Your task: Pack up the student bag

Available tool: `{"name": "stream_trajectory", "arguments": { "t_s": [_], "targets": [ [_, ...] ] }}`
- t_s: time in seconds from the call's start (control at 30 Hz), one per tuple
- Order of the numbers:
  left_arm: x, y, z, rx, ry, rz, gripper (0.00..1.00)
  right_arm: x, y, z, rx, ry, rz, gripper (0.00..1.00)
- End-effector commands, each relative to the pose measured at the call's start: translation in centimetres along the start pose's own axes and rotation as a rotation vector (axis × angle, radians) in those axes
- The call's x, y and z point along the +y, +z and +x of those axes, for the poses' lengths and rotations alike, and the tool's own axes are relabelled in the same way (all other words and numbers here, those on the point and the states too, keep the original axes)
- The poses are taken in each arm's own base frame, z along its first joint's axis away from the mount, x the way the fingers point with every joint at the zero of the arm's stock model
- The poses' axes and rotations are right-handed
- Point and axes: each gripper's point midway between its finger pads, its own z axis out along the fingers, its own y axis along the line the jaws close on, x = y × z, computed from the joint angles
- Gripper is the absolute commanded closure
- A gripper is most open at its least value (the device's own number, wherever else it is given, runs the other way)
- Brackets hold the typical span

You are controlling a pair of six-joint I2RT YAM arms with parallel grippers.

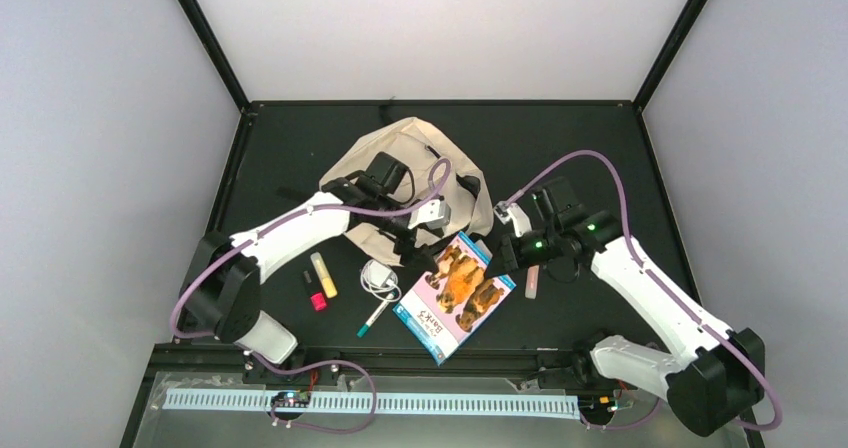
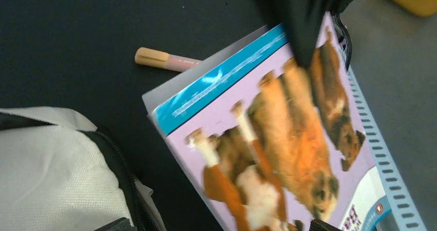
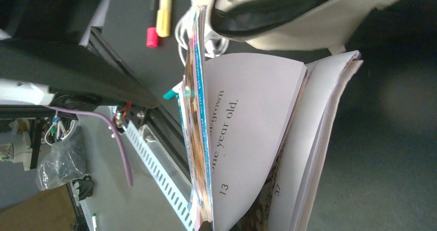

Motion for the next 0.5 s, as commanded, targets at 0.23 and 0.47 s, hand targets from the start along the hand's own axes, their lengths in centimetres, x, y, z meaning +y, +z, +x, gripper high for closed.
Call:
{"name": "stream_trajectory", "arguments": {
  "t_s": [0.23,0.47],
  "targets": [
    [-2.1,0.2,-3.0,-0.192,-0.085,0.243,0.09,7.4,-4.7,-1.3,-0.161,-0.27,-0.201,0.99],
    [-3.0,0.4,-2.6,-0.18,-0.096,0.297,0.34,8.6,-5.8,-1.8,-0.214,-0.338,-0.212,0.99]
  ]
}}
